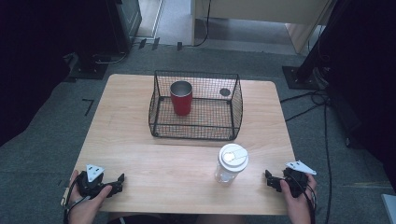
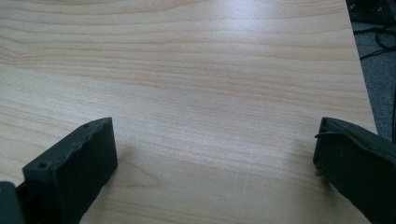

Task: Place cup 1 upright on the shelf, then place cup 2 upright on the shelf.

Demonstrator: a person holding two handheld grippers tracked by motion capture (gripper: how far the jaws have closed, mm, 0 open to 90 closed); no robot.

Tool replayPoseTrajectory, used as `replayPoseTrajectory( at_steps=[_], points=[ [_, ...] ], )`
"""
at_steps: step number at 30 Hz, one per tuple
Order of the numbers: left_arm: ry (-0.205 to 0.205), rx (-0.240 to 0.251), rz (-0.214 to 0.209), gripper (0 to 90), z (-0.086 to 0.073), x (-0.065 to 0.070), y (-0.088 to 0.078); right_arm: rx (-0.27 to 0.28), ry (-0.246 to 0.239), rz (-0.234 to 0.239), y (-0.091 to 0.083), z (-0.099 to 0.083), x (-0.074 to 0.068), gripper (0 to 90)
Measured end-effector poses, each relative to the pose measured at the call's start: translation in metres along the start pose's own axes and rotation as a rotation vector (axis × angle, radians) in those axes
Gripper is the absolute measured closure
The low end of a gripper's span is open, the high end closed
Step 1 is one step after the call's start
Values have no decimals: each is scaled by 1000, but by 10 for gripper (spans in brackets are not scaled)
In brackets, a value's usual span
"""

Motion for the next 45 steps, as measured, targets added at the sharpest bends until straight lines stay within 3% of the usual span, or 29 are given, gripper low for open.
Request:
replayPoseTrajectory(
  at_steps=[9,12,17,18,26,34,36,38,41,45],
  points=[
    [1,3,-2,0,0,0,0,1,-1,-2,0,0,0,0],
    [1,2,-2,0,0,0,0,5,30,-40,-2,-1,-1,0],
    [2,2,-3,0,0,0,0,23,0,-70,-4,-1,-6,0],
    [4,-2,-4,0,0,0,0,25,-22,-65,-6,-1,-9,4],
    [12,-9,-14,0,2,0,1,108,-25,-30,-17,7,-26,11],
    [16,-20,-18,0,3,1,2,123,-74,44,-27,10,-48,13],
    [17,-26,-19,0,3,1,2,122,-83,62,-30,10,-54,94],
    [16,-27,-19,0,4,1,2,122,-92,42,-33,10,-58,212],
    [16,-27,-19,0,4,1,2,132,-108,69,-35,11,-66,157],
    [17,-30,-20,0,4,1,3,146,-123,112,-39,11,-77,156]
  ],
)
Point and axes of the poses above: each handheld gripper's, and its own axes: y roughly forward along the jaws, z roughly out of its top, x roughly to its right, the point moved 7 cm from there along y, roughly forward along the jaws, and after that the axes turned 1 degree about y, right-handed, at the moved point
